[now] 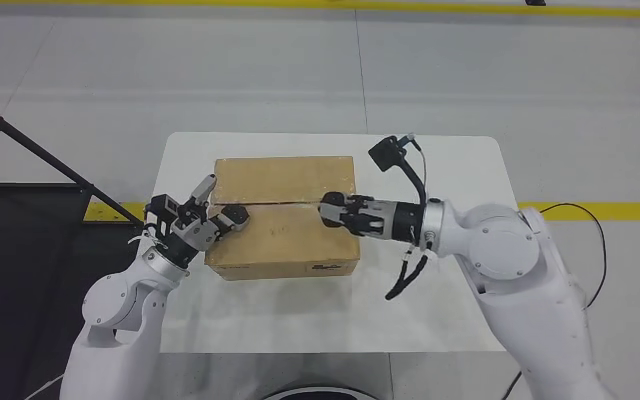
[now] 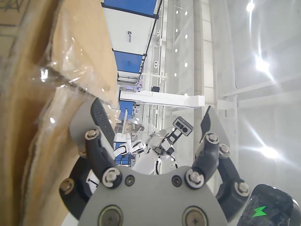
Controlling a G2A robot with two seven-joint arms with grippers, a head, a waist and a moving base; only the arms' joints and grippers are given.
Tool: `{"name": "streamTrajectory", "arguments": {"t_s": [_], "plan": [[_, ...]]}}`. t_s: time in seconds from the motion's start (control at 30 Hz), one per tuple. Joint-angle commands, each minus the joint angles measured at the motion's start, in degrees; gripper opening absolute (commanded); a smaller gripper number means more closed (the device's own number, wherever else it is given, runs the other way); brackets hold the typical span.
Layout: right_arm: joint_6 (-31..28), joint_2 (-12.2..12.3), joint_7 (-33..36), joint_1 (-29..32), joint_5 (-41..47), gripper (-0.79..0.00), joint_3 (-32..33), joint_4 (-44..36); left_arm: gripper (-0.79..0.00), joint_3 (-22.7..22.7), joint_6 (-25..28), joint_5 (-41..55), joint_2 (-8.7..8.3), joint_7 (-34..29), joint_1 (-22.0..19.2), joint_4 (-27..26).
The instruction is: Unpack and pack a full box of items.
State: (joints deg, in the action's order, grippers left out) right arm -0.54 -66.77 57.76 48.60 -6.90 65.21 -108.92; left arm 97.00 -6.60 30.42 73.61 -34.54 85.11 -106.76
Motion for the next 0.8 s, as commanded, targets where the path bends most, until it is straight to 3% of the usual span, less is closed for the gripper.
{"name": "streamTrajectory", "arguments": {"t_s": [0.0, 0.77], "plan": [[-0.41, -0.02, -0.6, -0.34, -0.13, -0.785, -0.14, -0.33, 0.0, -0.04, -0.07, 0.13, -0.07, 0.29, 0.04, 0.04], [-2.85, -0.1, -2.12, -4.2, 0.28, -0.785, -1.86, -0.98, 0.0, 2.85, -0.2, 2.42, -1.0, 3.56, 0.3, 0.19]]}}
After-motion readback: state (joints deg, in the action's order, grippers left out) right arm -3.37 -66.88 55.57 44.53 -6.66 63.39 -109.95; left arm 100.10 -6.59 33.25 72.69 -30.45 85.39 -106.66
